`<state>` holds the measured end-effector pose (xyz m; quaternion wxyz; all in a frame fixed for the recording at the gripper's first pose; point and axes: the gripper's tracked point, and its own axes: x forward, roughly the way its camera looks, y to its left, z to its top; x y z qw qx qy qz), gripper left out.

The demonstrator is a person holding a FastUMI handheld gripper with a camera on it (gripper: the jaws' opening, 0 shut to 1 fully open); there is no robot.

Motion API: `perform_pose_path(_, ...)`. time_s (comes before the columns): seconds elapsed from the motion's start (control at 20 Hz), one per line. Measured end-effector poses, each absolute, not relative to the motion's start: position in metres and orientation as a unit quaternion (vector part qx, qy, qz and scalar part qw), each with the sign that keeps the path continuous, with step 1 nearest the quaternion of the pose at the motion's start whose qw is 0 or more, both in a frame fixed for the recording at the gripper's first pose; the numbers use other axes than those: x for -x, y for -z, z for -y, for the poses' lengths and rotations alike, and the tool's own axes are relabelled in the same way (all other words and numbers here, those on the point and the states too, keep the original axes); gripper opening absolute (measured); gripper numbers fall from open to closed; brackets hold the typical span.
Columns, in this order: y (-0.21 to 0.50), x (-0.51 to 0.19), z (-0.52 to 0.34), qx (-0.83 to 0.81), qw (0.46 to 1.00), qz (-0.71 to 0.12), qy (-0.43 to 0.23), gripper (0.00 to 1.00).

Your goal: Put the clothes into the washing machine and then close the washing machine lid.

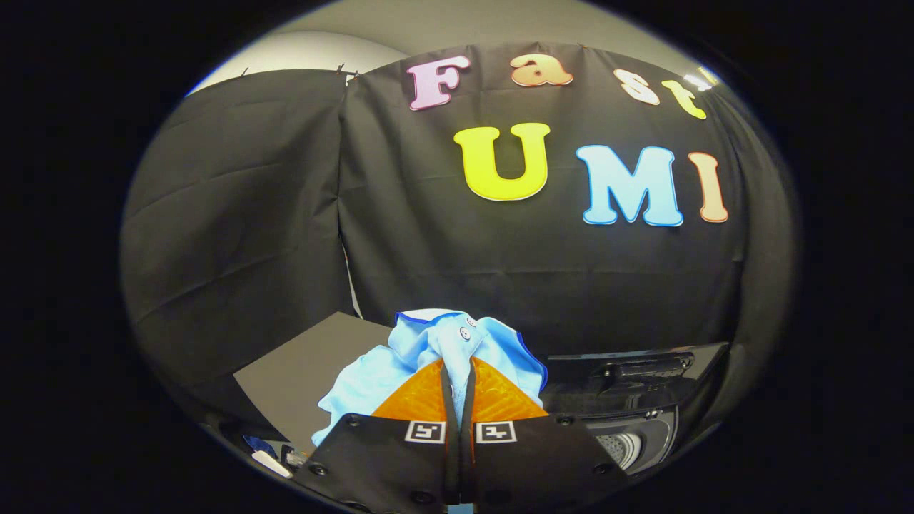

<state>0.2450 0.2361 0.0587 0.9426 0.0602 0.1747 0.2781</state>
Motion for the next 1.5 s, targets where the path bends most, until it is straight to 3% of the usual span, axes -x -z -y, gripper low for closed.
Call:
perform_pose_path(1.0, -0.034, -0.286, -0.084, -0.054, 0.973, -0.165, -0.154, 0.02)
perform_pose_path(1.5, 0.014, -0.293, -0.042, -0.067, 0.969, -0.199, -0.132, 0.02)
